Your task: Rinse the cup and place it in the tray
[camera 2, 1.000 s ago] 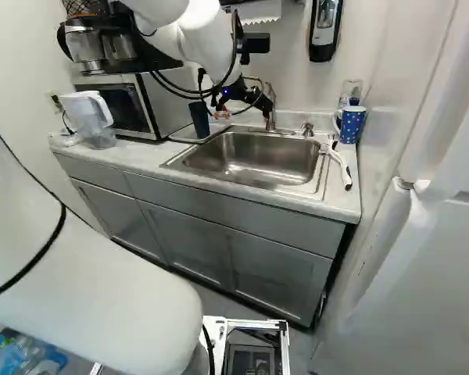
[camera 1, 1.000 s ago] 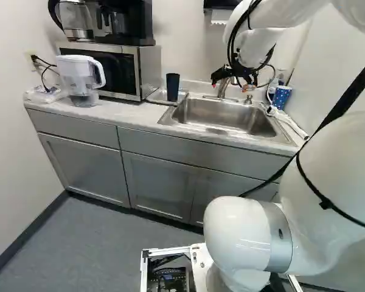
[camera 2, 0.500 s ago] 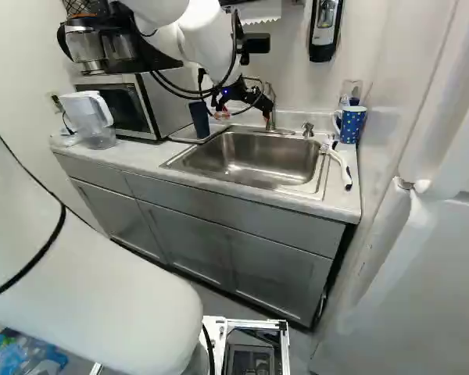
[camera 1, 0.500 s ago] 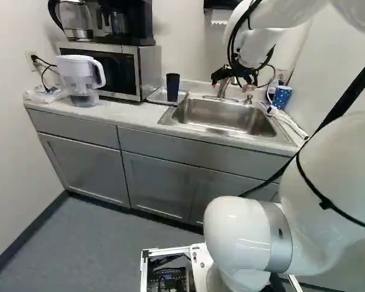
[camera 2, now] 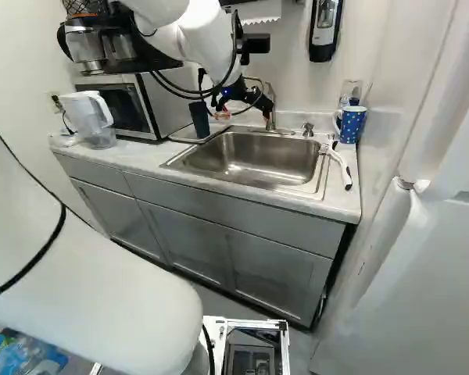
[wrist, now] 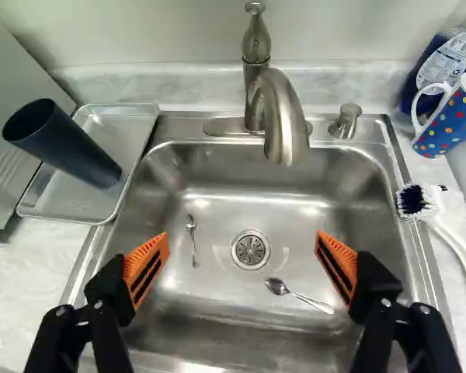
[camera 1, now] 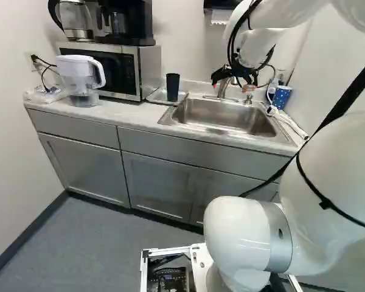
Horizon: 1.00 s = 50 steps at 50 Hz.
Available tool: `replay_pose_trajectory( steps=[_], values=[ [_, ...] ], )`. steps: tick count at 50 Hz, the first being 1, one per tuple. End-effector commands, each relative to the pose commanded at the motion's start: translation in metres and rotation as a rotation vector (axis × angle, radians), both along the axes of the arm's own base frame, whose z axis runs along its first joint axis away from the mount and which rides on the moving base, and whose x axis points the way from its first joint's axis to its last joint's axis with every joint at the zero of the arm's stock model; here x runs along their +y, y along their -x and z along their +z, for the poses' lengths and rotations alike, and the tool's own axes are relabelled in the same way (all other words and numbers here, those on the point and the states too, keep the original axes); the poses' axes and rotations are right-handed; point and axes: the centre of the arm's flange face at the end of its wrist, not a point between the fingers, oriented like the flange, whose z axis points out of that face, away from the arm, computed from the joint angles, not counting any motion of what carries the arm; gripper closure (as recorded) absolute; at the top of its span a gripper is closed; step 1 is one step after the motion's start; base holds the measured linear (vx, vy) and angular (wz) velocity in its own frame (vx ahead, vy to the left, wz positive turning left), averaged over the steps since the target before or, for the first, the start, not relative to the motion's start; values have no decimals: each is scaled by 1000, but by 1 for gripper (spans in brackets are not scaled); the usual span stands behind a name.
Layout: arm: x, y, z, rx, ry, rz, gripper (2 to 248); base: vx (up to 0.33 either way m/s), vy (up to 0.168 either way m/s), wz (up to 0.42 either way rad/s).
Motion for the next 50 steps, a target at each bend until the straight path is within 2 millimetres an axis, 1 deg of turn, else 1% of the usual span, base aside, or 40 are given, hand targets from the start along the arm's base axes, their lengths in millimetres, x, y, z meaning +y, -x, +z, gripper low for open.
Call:
replay_pose_trajectory(
  steps=[19, 50],
  values=[
    [0, 0, 0, 0, 0, 0, 3, 6, 6, 16],
    [0, 0, 0, 0, 0, 0, 3, -70, 27, -4]
  ],
)
